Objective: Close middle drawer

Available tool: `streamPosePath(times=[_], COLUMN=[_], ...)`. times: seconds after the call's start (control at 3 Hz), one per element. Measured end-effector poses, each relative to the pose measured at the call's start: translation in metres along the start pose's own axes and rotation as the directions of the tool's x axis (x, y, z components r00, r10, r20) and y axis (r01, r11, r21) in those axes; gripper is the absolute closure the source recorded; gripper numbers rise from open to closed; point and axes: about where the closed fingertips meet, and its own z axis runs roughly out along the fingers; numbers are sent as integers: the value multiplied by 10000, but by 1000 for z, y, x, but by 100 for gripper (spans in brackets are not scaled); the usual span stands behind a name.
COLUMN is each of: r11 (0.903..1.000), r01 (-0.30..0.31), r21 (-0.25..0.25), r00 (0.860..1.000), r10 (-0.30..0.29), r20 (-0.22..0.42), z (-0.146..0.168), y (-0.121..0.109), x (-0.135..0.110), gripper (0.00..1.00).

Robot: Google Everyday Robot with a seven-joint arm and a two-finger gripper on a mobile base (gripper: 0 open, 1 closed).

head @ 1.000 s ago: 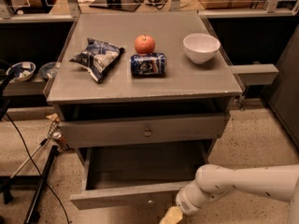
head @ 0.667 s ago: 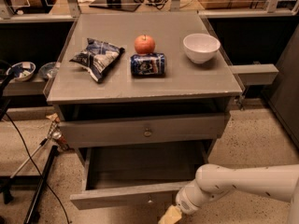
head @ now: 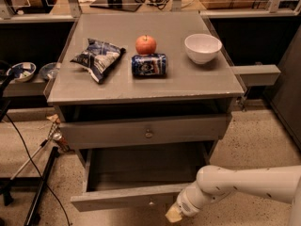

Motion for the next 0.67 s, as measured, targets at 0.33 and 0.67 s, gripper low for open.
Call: streamPosePath(times=[0.33, 0.67], r11=[9982, 9889], r01=[478, 1350], r21=[-359, -614], r00=[9985, 9865], r10=[-468, -1283], r20=[279, 1022], z=[1, 3], y=[-1, -1], x=[-7, -25], gripper=[89, 100])
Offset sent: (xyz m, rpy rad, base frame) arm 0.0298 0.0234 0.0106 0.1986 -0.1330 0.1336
